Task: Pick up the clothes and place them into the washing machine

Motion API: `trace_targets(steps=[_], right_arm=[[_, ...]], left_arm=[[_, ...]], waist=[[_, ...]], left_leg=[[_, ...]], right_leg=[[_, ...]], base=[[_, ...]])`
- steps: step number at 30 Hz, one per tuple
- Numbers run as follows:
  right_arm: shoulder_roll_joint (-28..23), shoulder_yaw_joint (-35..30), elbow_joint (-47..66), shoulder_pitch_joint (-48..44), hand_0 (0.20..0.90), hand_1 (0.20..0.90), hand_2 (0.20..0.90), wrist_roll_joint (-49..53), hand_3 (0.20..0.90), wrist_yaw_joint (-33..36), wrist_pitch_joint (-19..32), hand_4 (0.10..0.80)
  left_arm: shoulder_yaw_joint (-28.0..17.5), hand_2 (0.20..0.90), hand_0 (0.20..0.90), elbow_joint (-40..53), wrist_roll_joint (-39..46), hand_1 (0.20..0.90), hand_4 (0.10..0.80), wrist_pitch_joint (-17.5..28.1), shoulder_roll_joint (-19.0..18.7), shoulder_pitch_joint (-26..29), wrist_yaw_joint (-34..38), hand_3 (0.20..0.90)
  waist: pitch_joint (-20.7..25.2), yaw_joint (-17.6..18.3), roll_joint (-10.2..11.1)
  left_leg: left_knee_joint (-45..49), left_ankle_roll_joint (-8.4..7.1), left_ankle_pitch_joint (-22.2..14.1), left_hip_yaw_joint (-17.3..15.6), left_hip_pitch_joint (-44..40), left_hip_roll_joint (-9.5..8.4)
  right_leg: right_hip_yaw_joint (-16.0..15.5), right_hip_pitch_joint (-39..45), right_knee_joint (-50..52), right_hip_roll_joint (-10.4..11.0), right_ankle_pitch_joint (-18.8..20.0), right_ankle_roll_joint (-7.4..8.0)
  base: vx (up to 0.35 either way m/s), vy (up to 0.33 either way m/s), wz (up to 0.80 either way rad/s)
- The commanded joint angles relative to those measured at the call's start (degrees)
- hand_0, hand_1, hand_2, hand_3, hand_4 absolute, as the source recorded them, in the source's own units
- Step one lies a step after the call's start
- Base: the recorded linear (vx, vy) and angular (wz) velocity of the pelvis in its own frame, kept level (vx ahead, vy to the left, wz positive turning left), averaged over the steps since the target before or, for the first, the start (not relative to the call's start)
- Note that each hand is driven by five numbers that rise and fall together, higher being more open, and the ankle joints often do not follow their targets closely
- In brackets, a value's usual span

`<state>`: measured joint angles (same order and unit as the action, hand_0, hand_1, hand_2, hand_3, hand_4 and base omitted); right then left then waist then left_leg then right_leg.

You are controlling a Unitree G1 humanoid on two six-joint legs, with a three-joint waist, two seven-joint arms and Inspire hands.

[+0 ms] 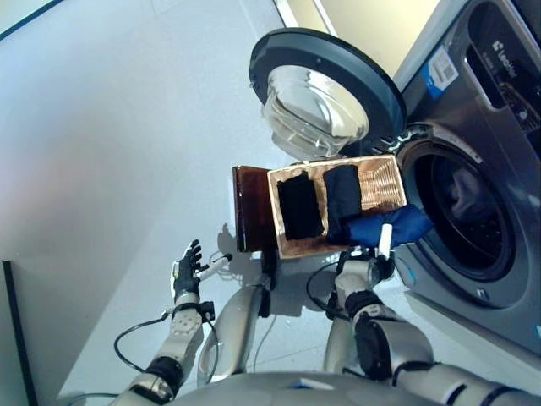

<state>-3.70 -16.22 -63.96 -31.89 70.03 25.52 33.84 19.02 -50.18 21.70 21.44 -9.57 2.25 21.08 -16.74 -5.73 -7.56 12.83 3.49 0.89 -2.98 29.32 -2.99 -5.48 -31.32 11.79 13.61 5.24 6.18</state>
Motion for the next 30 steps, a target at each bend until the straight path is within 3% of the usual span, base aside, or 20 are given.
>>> trace_targets(steps=[1,4,8,9,11,13,21,30], right_arm=[[-9.8,-1.8,3.6,-5.3,0.2,0.2,0.2,-6.4,0.2,2.7,4.7,0.3],[-16.8,-2.9,6.5,-8.5,0.2,0.2,0.2,-11.2,0.2,6.1,5.0,0.3],[-30.8,-1.8,5.7,-16.4,0.2,0.2,0.2,-16.4,0.2,10.2,3.7,0.3],[-34.6,-0.7,4.0,-19.3,0.9,0.9,0.9,-15.8,0.9,10.0,3.2,0.8],[-39.4,2.6,0.2,-22.4,0.9,0.9,0.9,-14.5,0.9,7.0,0.4,0.8],[-40.0,4.4,-0.8,-23.1,0.9,0.9,0.9,-14.5,0.9,5.3,-1.1,0.8],[-35.8,2.6,-4.4,-21.2,0.9,0.9,0.9,-12.3,0.9,2.4,-2.1,0.8],[-33.4,2.1,-4.6,-19.5,0.9,0.9,0.9,-12.7,0.9,2.4,-1.8,0.8]], left_arm=[[-1.2,0.9,0.9,1.8,-0.6,0.9,0.8,4.1,-2.4,-0.8,0.7,0.9],[-1.7,0.9,0.9,2.0,-1.3,0.9,0.8,4.5,-3.4,-1.3,0.7,0.9],[-2.3,0.9,0.9,2.0,-2.4,0.9,0.8,4.7,-5.5,-1.7,0.4,0.9],[-2.1,0.9,0.9,2.0,-2.4,0.9,0.8,4.7,-6.0,-1.9,0.3,0.9],[-2.2,0.9,0.9,2.1,-2.5,0.9,0.8,4.2,-6.1,-1.6,0.1,0.9],[-2.2,0.9,0.9,1.4,-2.6,0.9,0.8,3.8,-6.2,-1.2,-0.2,0.9],[-2.1,0.9,0.9,-2.0,1.7,0.9,0.8,3.4,-4.0,-1.4,-3.4,0.9],[-2.7,0.9,0.9,-1.5,1.2,0.9,0.8,3.5,-4.3,-1.5,-2.8,0.9]], waist=[[1.3,-1.4,-2.0],[1.9,-1.9,-2.4],[2.9,-3.2,-2.9],[3.2,-3.7,-3.0],[3.3,-4.1,-3.3],[3.3,-4.1,-3.3],[3.6,-3.8,-3.8],[3.6,-3.5,-3.8]], left_leg=[[-1.5,-3.72,-0.3,2.4,1.6,-0.83],[-1.9,-3.81,-0.3,2.4,1.5,-1.0],[-2.8,-4.04,0.0,2.8,1.4,-1.23],[-3.0,-4.17,0.2,2.8,1.4,-1.37],[-3.8,-4.26,0.6,2.7,1.2,-1.38],[-4.1,-4.3,0.8,2.4,0.9,-1.26],[-3.7,-4.05,0.3,1.7,0.9,-1.07],[-3.6,-4.09,0.3,1.6,0.9,-1.01]], right_leg=[[-0.8,2.6,3.2,-1.6,-4.5,-1.21],[-0.8,2.6,3.0,-1.5,-4.4,-1.09],[-0.8,2.4,2.7,-1.3,-4.3,-0.79],[-0.8,2.4,2.6,-1.3,-4.2,-0.76],[-0.6,2.2,2.3,-1.2,-4.0,-0.72],[-0.3,2.1,2.3,-1.3,-3.8,-0.75],[0.5,1.8,2.5,-1.5,-3.9,-0.92],[0.6,1.9,2.4,-1.5,-3.8,-0.95]], base=[[0.035,-0.002,0.02],[0.029,0.0,0.04],[0.01,-0.003,0.05],[-0.003,0.01,0.04],[0.0,0.006,0.03],[0.003,0.009,-0.03],[0.014,0.017,-0.07],[-0.001,0.006,-0.03]])
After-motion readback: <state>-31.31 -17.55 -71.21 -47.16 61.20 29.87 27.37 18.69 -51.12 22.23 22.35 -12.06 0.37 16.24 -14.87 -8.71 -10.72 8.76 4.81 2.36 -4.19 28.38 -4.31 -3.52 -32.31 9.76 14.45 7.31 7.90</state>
